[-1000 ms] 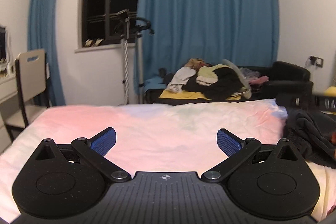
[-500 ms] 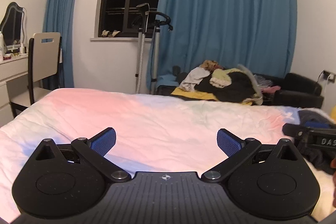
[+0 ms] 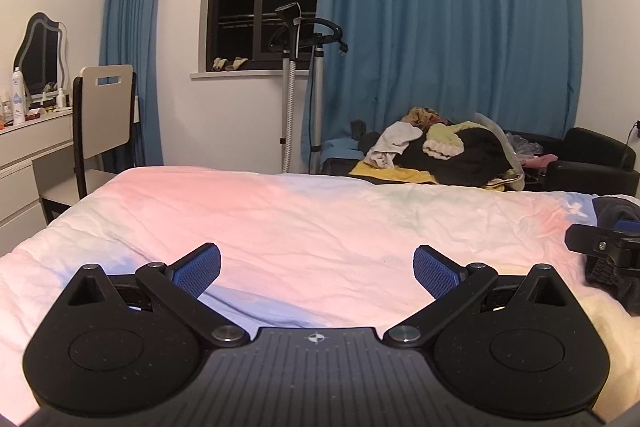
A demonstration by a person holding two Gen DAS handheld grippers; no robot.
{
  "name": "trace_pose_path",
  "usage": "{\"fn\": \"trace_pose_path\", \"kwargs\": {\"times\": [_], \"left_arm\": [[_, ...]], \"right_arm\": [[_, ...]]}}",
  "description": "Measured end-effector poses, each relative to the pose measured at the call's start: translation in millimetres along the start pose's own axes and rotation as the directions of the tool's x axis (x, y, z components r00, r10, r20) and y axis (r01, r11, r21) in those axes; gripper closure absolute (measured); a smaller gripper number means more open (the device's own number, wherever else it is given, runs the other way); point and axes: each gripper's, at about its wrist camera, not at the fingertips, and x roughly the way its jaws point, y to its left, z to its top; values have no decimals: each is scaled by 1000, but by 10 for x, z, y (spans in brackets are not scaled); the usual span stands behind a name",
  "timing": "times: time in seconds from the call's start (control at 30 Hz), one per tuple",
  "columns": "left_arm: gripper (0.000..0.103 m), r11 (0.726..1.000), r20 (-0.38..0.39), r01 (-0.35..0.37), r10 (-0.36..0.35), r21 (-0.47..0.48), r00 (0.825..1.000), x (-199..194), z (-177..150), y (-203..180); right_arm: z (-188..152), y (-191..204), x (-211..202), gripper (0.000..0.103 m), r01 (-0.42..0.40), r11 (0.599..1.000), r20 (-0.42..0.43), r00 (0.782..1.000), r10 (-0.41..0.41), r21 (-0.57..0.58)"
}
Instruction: Fold clothes
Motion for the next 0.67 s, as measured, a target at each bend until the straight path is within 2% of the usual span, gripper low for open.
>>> {"fn": "trace_pose_path", "kwargs": {"times": [0.67], "left_arm": [[0, 999, 15, -32, 32, 15, 999, -139, 18, -29]], "right_arm": [[-6, -2, -85, 0, 8, 1000, 26, 1000, -8, 5]]}}
